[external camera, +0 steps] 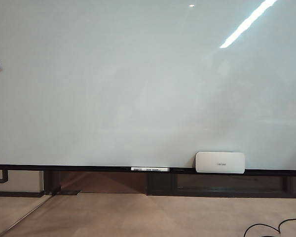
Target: Reach to the right to find the marker pen, pick it up, and write the number 18 on the whiteboard.
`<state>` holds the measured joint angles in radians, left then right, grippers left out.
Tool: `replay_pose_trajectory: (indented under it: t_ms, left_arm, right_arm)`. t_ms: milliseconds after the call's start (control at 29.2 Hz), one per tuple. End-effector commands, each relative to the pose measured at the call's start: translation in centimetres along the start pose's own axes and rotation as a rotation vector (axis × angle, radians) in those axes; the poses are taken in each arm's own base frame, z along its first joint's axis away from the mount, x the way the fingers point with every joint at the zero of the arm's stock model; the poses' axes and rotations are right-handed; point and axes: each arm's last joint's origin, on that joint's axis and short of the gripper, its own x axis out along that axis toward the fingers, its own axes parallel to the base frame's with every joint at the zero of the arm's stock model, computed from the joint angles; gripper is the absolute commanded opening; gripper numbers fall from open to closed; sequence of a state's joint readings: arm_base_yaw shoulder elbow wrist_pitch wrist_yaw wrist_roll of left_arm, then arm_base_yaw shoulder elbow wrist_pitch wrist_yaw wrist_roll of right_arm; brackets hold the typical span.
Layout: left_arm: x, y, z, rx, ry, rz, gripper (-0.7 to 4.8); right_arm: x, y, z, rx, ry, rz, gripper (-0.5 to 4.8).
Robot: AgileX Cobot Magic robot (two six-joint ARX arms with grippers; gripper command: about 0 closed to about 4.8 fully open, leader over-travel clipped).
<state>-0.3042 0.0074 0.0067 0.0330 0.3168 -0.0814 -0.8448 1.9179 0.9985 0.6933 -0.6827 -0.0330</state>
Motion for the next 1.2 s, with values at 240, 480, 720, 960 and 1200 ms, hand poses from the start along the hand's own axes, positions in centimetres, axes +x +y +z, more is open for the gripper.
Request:
replay_pose_trajectory:
  t_ms: [240, 480, 720, 960, 1200]
  left_arm:
    - [0.0, 0.3, -0.4, 0.021, 0.045, 0.098, -0.05]
    - [0.0, 0.3, -0.5, 0.034, 0.049, 0.096, -0.05]
    - [0.0, 0.4, -0.4, 0.044, 0.045, 0.116, -0.05]
    - [0.0, 0.4, -0.4, 0.071, 0.050, 0.125, -0.05]
    - [0.0, 0.5, -0.5, 0.070, 0.051, 0.167, -0.05]
  right_arm:
    - [1.8, -2.7, -1.1, -0.055, -0.048, -0.012, 0.19]
    - [4.3, -6.0, -1.7, -0.046, -0.076, 0.195, 0.08]
    - [5.2, -7.6, -1.5, -0.041, -0.077, 0.097, 0.02]
    - [7.0, -9.3, -1.9, -0.112, -0.090, 0.111, 0.03]
    - [9.2, -11.2, -3.0, -0.135, -0.115, 0.130, 0.03]
